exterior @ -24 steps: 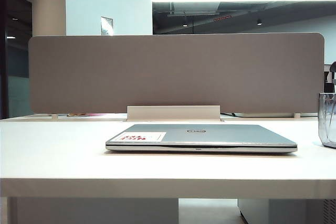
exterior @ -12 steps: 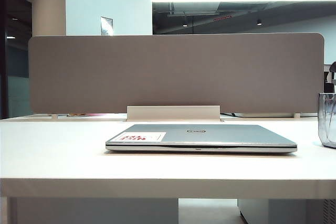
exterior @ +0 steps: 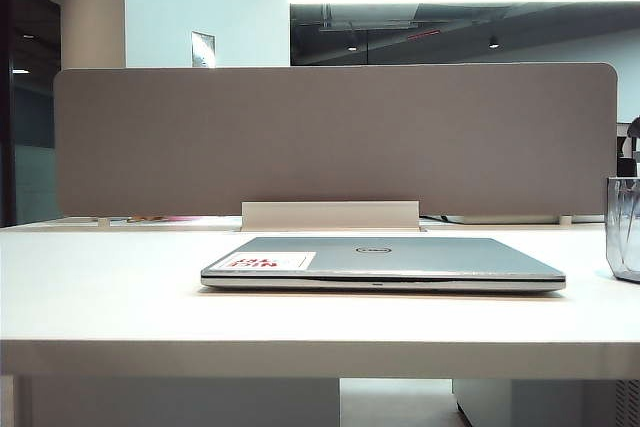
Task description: Pick up the water cup and place it on the right side of the laptop.
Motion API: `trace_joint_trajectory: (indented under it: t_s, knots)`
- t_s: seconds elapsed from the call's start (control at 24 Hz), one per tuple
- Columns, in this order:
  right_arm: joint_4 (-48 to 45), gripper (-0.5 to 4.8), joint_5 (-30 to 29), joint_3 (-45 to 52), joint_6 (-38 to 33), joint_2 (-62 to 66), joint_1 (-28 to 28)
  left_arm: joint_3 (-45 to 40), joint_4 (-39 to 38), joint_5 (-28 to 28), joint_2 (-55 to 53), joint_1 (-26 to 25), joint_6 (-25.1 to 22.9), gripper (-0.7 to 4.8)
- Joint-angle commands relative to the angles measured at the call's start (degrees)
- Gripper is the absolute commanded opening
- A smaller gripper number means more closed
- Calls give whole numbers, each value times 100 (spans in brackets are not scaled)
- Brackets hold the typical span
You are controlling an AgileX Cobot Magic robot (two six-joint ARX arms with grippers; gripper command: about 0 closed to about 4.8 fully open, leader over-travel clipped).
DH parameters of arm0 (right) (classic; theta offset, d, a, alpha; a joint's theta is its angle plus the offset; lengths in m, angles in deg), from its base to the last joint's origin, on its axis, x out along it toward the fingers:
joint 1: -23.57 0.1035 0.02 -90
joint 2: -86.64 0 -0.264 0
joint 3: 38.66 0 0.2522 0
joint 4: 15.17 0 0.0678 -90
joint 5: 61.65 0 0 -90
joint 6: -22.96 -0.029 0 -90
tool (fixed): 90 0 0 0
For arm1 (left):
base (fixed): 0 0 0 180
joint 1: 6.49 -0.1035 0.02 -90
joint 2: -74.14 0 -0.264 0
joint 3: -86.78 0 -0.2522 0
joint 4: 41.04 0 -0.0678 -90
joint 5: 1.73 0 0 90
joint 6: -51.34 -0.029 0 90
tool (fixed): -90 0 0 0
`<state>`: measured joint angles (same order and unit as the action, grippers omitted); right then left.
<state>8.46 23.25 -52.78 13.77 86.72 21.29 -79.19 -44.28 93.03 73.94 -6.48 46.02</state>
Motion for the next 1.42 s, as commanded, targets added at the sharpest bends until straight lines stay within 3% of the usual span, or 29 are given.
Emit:
trace_joint_trajectory:
  t_s: [0.04,0.17,0.46,1.42]
  knots:
    - [-66,-1,9,33,22,-11,2,15,-13,-855,-2,-4,184,-3]
    - [-66,-1,9,33,22,-11,2,15,-83,-1143,-2,-4,450,-3]
    - [-66,-1,9,33,22,-11,2,15,-404,-841,-2,-4,444,-3]
    - [-66,-1,9,33,22,-9,2,15,-492,-841,-2,-4,450,-3]
